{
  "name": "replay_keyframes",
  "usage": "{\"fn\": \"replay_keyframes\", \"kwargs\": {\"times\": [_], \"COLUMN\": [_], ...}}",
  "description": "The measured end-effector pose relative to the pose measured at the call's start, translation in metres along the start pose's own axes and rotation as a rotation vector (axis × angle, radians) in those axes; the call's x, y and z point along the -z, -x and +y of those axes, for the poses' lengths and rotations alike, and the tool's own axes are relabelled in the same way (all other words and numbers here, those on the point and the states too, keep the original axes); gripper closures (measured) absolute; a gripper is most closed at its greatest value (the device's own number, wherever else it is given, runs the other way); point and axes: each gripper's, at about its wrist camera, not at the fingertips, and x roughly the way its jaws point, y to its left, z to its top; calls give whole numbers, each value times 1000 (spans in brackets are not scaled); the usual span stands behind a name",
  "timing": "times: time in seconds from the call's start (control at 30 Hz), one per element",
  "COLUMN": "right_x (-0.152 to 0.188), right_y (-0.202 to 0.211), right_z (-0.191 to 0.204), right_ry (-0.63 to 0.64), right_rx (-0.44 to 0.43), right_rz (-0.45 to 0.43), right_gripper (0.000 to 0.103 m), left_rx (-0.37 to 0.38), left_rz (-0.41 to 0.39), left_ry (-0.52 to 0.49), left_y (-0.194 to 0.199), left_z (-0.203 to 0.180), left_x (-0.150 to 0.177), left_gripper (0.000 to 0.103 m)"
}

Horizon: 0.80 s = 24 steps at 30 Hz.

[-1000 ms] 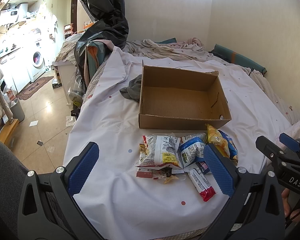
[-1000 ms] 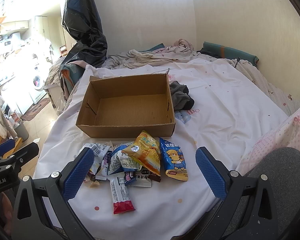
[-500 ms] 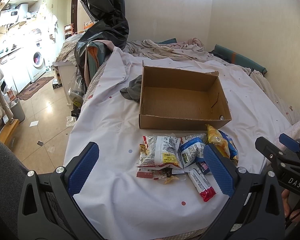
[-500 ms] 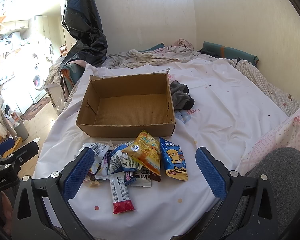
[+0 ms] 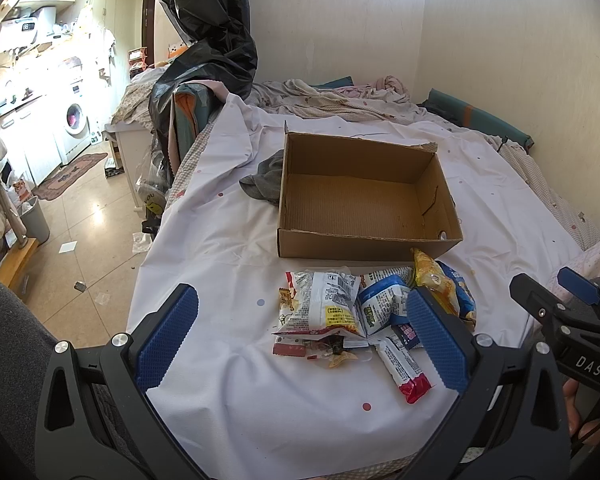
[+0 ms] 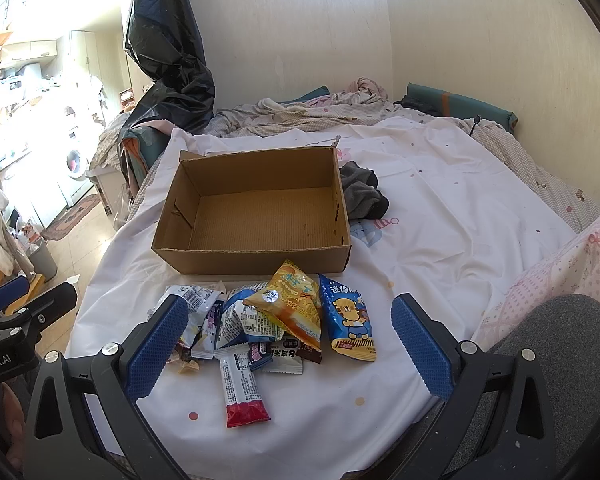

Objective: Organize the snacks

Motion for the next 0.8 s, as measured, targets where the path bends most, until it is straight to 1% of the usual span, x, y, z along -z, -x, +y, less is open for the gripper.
{"fn": "replay_keyframes", "kwargs": {"times": [0.47, 0.53, 0.63, 0.7, 0.73, 0.8], "right_x": [-1, -6, -20, -35, -41, -52], "right_y": [-1, -1, -8, -17, -22, -39], "right_z": [0, -6, -23, -38, -46, -68], "right_ry": [-2, -24, -81, -102, -115, -164], "right_rx": [-2, -14, -71, -73, -68, -61], "right_rz": [9, 31, 89, 126, 146, 219], "right_gripper": [0, 0, 0, 0, 0, 0], "left_rx": [1, -6, -19, -39, -36, -54], "left_rz": [3, 19, 58, 88, 103, 147], "left_ry": [1, -2, -14, 2, 16, 35], "left_y": [0, 0, -4, -12, -16, -28], "left_z": [0, 0, 3, 9, 13, 20], "left_x": [0, -2, -10, -20, -24, -31], "left_gripper": [0, 0, 0, 0, 0, 0]}}
